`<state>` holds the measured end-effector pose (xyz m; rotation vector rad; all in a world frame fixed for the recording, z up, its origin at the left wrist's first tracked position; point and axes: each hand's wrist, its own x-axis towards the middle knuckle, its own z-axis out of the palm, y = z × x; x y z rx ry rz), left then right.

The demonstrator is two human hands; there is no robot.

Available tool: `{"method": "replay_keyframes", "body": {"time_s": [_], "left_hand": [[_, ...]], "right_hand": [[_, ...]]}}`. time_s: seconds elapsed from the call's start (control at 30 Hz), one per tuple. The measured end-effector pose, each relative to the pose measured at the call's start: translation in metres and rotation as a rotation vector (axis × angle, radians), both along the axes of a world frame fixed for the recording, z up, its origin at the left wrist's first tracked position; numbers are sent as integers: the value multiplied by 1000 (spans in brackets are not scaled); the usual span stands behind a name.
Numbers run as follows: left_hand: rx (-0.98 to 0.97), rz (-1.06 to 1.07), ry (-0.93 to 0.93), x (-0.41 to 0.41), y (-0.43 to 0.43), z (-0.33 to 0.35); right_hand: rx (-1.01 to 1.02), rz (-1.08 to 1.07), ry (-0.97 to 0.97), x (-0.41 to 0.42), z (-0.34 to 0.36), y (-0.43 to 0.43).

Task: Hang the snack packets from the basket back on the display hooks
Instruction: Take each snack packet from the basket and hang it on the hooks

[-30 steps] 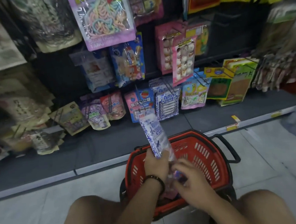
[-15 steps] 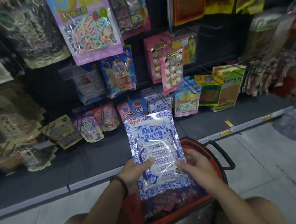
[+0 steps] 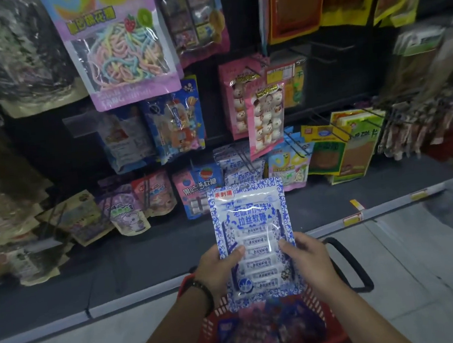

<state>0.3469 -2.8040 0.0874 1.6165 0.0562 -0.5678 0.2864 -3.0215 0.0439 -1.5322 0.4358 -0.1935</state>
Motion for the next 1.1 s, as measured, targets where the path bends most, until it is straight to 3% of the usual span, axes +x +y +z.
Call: {"method": "replay_keyframes", "body": {"time_s": [0.23, 0.37, 0.83, 1.1], "left_hand": [[185, -38, -11, 69, -32, -34], [176, -86, 119, 111, -55, -54], [108, 1, 64, 185, -94, -150], [243, 65, 25, 196, -104, -125]], "right_hand": [[-49, -101, 121, 71, -47, -27], [-84, -144, 172, 106, -82, -45], [-169, -216, 13, 170, -107, -69], [-163, -190, 40, 192, -105, -64]]}}
